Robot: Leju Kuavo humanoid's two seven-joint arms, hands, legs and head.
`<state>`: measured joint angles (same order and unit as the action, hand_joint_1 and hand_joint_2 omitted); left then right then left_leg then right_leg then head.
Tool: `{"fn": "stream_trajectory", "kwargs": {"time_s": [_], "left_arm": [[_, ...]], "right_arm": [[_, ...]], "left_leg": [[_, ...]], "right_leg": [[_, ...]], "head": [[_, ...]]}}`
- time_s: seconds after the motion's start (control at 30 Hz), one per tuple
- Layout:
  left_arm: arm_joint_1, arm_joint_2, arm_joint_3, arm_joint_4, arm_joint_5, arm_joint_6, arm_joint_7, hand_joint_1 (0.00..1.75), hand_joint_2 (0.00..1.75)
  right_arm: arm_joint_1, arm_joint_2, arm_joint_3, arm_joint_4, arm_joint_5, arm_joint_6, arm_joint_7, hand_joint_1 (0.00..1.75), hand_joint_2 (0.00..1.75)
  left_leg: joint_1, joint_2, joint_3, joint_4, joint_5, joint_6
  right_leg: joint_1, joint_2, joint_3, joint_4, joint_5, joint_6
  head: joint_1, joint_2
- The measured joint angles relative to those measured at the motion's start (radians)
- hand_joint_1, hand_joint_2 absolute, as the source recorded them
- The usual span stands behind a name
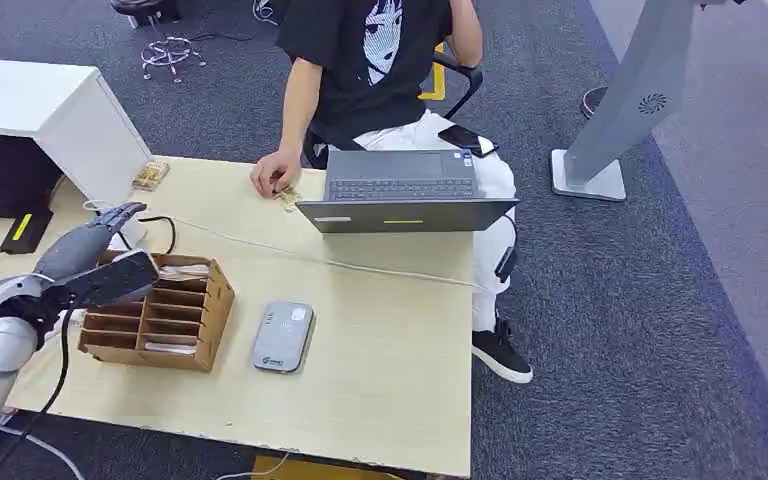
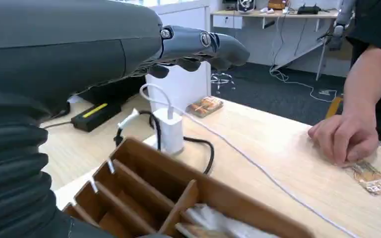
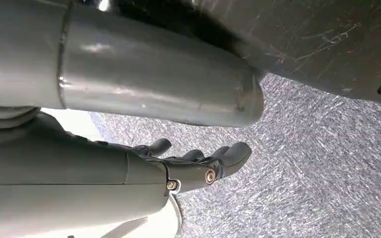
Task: Pass the card to the sensor for recognition and then transmit it.
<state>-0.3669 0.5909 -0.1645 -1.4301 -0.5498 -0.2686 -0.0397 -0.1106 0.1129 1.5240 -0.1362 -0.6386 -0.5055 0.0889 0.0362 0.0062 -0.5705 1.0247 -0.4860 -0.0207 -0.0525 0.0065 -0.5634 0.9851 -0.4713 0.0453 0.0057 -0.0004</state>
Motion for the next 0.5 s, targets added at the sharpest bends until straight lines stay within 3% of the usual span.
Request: {"fn": "stream_trajectory", "kwargs": {"time_s": [0.27, 0.5], "left_arm": [[-0.149, -0.037, -0.124, 0.027, -0.058, -0.009, 0.023, 0.0, 1.75], [-0.237, -0.059, -0.182, 0.048, -0.05, -0.045, 0.036, 0.0, 1.75]], "right_arm": [[-0.001, 0.0, 0.0, 0.0, -0.02, 0.0, 0.0, 0.0, 0.0], [-0.001, 0.0, -0.001, 0.0, -0.031, 0.0, -0.001, 0.0, 0.0]], "left_leg": [[0.0, 0.0, 0.0, 0.0, 0.0, 0.0], [0.0, 0.0, 0.0, 0.0, 0.0, 0.0]], "right_leg": [[0.0, 0.0, 0.0, 0.0, 0.0, 0.0], [0.0, 0.001, 0.0, 0.0, 0.0, 0.0]], "head": [[0.0, 0.0], [0.0, 0.0]]}}
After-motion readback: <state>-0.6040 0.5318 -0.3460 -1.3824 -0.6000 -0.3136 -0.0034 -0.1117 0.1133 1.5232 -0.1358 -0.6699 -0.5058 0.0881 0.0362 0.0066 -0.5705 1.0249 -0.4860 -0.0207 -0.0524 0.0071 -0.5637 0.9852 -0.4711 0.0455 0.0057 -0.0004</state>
